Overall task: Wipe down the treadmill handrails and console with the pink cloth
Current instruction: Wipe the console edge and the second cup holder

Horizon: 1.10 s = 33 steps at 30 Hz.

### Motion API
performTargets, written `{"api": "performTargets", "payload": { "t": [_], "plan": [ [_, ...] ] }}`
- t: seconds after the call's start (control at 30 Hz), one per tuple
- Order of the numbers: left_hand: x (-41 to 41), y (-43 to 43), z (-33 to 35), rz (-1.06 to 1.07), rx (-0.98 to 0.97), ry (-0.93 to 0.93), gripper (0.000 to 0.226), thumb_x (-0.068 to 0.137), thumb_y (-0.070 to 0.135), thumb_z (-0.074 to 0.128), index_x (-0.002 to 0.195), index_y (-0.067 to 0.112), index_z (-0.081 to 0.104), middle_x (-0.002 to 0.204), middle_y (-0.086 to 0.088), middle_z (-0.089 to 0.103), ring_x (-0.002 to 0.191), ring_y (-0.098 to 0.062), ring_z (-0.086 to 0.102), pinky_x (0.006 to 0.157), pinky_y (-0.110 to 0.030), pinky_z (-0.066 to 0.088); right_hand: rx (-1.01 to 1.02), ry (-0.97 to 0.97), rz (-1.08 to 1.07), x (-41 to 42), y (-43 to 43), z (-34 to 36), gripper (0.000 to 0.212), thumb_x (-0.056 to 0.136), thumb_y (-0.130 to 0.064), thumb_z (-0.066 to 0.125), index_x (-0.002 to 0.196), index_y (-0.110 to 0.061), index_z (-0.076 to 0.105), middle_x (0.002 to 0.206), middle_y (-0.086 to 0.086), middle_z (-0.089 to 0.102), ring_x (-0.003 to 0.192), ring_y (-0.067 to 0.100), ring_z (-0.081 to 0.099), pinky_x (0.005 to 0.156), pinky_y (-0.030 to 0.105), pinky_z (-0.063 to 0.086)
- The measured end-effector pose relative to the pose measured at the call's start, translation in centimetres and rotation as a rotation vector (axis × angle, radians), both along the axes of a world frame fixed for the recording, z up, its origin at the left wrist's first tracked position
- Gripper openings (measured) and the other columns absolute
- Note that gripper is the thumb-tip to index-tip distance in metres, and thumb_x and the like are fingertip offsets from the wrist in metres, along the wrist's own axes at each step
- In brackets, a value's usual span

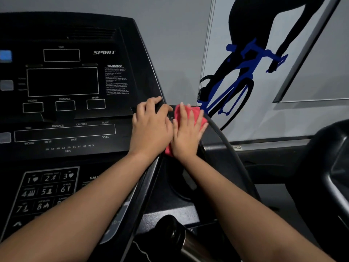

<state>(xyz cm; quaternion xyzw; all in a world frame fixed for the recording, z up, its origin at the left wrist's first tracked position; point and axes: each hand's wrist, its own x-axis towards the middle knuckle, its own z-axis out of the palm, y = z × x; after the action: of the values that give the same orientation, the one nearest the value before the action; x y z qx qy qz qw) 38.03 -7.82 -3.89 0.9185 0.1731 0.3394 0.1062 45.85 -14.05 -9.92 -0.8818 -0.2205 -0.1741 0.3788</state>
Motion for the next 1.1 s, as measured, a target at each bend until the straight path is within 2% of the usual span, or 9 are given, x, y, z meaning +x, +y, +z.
{"api": "performTargets", "payload": {
  "t": [0.17,0.33,0.4,0.5,0.63,0.77,0.9,1.0,1.1],
  "plan": [
    [-0.1,-0.2,0.1,-0.006,-0.015,0.005,0.026,0.089,0.017,0.053,0.112,0.019,0.064,0.137,-0.004,0.045,0.125,-0.025,0.036,0.1,-0.044,0.032,0.051,0.231,0.245,-1.7,-0.6,-0.7,0.052,0.104,-0.028,0.025,0.151,-0.031,0.003,0.158,-0.008,-0.012,0.14,0.018,-0.028,0.105,0.039,-0.026],
    [-0.2,-0.3,0.3,-0.01,-0.007,0.012,0.027,0.09,0.015,0.051,0.114,0.017,0.063,0.139,-0.005,0.044,0.127,-0.026,0.036,0.101,-0.043,0.032,-0.076,0.404,0.451,-4.7,-2.0,-1.6,0.058,0.103,-0.014,0.026,0.151,-0.015,-0.006,0.156,0.004,-0.022,0.134,0.024,-0.036,0.108,0.043,-0.023],
    [-0.2,-0.4,0.2,-0.008,-0.004,0.012,0.027,0.089,0.014,0.051,0.113,0.017,0.064,0.138,-0.006,0.045,0.126,-0.027,0.037,0.099,-0.043,0.033,-0.128,0.502,0.507,-5.9,-2.7,-1.5,0.06,0.102,-0.014,0.028,0.151,-0.014,-0.007,0.156,0.007,-0.021,0.138,0.03,-0.03,0.111,0.038,-0.017],
    [-0.3,-0.5,0.1,-0.004,-0.004,0.004,0.027,0.089,0.014,0.051,0.113,0.016,0.065,0.137,-0.006,0.046,0.124,-0.028,0.039,0.098,-0.043,0.035,-0.233,0.553,0.581,-6.6,-3.9,-1.0,0.066,0.102,-0.018,0.034,0.15,-0.013,-0.011,0.157,0.009,-0.017,0.145,0.022,-0.015,0.115,0.029,-0.004],
    [-0.4,-0.5,0.2,-0.018,-0.022,0.005,0.028,0.091,0.014,0.049,0.115,0.018,0.064,0.14,-0.004,0.044,0.127,-0.026,0.036,0.102,-0.042,0.032,-0.393,0.539,0.58,-7.8,-5.0,-1.6,0.073,0.098,-0.035,0.039,0.151,-0.021,-0.01,0.159,0.003,-0.011,0.146,0.033,0.003,0.118,0.042,0.011],
    [-0.6,-0.4,0.1,-0.027,-0.023,0.012,0.03,0.092,0.015,0.048,0.118,0.019,0.063,0.141,-0.004,0.043,0.128,-0.025,0.036,0.103,-0.041,0.032,-0.518,0.321,0.609,-9.5,-7.9,-1.4,0.058,0.099,-0.048,0.033,0.15,-0.027,0.015,0.159,-0.004,0.011,0.137,0.03,0.025,0.111,0.045,0.025],
    [-0.6,-0.4,0.1,-0.016,-0.025,0.004,0.032,0.091,0.014,0.049,0.118,0.018,0.064,0.141,-0.004,0.044,0.128,-0.026,0.037,0.103,-0.041,0.034,-0.327,0.203,0.801,-10.1,-10.2,-0.4,0.03,0.1,-0.03,0.045,0.126,-0.028,0.059,0.141,-0.011,0.048,0.131,0.012,0.036,0.11,0.031,0.027],
    [-0.5,-0.6,0.1,-0.013,-0.03,0.0,0.031,0.09,0.013,0.049,0.117,0.018,0.065,0.14,-0.004,0.046,0.127,-0.026,0.038,0.101,-0.042,0.035,-0.229,0.247,0.906,-9.7,-10.8,-1.1,0.021,0.093,-0.014,0.057,0.108,-0.021,0.071,0.126,-0.009,0.061,0.132,0.011,0.04,0.113,0.035,0.027],
    [-0.5,-0.6,0.1,-0.006,-0.022,-0.012,0.03,0.088,0.013,0.05,0.113,0.017,0.066,0.137,-0.005,0.048,0.125,-0.027,0.041,0.098,-0.043,0.038,-0.241,0.272,1.017,-9.4,-10.6,-1.3,0.019,0.09,-0.01,0.06,0.104,-0.012,0.073,0.117,-0.001,0.068,0.134,0.017,0.041,0.113,0.043,0.027]
  ]
}}
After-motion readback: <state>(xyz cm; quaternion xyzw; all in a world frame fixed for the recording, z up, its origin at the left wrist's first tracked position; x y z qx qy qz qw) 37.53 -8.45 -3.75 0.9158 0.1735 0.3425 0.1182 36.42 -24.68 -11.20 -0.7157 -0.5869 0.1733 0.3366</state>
